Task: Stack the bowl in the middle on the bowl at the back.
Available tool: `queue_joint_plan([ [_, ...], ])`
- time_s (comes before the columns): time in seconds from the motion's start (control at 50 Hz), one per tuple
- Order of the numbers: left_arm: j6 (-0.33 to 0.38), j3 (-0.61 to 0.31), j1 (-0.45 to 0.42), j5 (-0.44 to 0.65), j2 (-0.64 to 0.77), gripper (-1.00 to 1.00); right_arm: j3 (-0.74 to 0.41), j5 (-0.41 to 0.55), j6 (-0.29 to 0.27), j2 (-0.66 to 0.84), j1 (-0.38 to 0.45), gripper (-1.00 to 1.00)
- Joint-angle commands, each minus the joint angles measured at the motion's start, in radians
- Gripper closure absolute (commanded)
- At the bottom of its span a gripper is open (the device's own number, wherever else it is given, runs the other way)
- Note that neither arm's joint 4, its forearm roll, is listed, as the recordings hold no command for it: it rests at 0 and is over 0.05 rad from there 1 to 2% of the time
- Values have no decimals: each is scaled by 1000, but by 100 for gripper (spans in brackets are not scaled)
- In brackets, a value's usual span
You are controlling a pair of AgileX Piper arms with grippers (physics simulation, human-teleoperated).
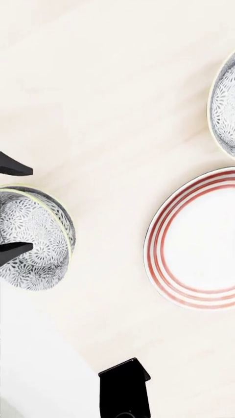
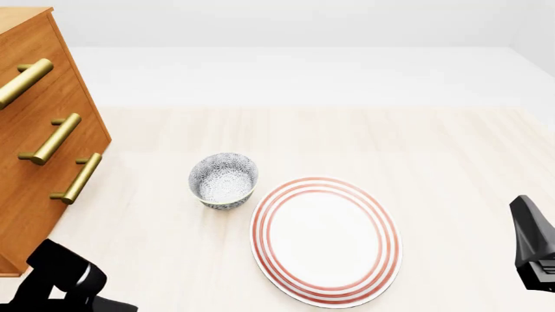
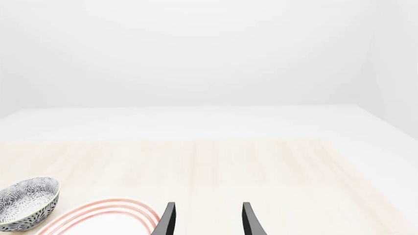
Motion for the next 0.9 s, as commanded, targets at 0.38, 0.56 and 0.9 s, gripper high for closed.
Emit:
queue_joint_plan([
  [0.38, 62, -55, 43, 73, -46, -100, 0, 0, -2, 0, 1, -100],
  [0.56, 119, -138, 97, 186, -112, -100, 0, 0, -3, 0, 2, -100],
  [0.9, 150, -342, 162, 319, -179, -100, -1, 2, 0, 0, -1, -100],
])
